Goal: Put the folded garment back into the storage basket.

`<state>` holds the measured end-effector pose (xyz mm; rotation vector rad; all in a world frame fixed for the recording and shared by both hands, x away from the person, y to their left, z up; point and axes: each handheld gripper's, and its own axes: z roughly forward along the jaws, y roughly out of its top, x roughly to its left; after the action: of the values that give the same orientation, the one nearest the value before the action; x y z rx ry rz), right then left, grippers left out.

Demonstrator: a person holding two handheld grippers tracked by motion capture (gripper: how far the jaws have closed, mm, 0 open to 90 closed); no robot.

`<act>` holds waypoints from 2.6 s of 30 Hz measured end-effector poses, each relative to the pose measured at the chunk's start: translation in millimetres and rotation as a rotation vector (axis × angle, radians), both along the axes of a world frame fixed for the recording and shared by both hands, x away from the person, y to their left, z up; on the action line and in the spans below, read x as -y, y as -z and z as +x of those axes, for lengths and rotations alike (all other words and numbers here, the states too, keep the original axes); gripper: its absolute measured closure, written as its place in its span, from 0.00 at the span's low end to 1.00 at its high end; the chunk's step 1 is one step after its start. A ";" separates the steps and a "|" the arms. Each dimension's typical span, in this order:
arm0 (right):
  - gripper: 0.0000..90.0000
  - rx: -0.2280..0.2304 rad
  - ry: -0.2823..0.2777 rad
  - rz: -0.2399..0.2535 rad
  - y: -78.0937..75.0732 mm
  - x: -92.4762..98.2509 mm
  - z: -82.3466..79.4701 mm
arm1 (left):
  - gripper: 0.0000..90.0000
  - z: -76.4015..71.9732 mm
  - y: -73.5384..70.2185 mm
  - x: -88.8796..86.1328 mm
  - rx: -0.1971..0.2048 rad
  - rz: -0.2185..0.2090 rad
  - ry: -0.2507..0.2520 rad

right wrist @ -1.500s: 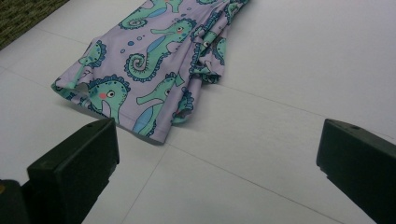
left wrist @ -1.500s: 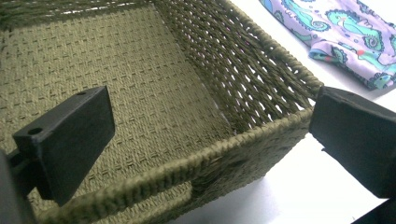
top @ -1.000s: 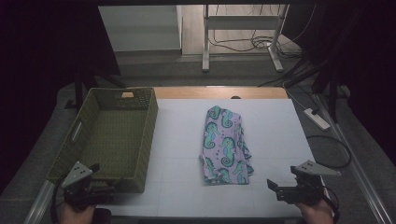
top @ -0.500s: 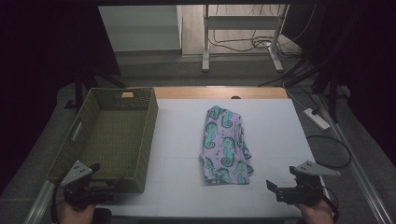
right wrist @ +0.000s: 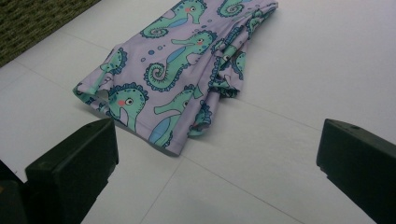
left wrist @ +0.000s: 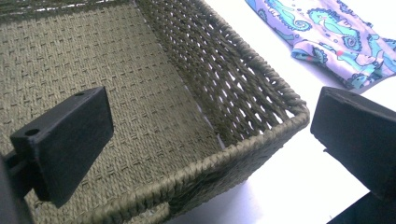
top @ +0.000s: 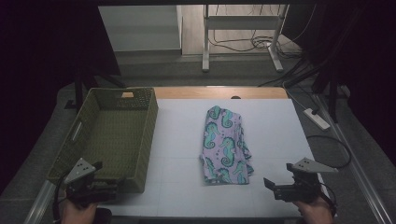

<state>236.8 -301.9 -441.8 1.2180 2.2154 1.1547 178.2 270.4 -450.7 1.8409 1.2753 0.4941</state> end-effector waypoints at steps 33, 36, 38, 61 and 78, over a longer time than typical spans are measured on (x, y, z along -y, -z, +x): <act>0.00 -0.031 -0.114 0.041 -10.9 -20.6 21.4 | 0.00 36.2 -21.4 17.2 -0.012 -0.023 0.089; 0.00 -0.029 -0.120 0.042 -11.9 -22.2 23.2 | 0.00 42.5 -25.0 21.7 -0.007 -0.015 0.101; 0.00 -0.029 -0.123 0.044 -12.2 -23.2 24.8 | 0.00 47.4 -27.0 24.4 -0.008 -0.024 0.118; 0.00 -0.051 -0.222 0.025 -10.0 -36.5 37.7 | 0.00 115.8 -36.7 73.7 -0.017 -0.060 0.273; 0.00 -0.078 -0.314 -0.020 -0.3 -54.4 50.2 | 0.00 160.4 -30.4 117.5 -0.037 -0.030 0.329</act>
<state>287.0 -247.5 -441.5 0.9439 2.5371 1.2119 338.7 152.9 -420.3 1.9917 0.9706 0.2616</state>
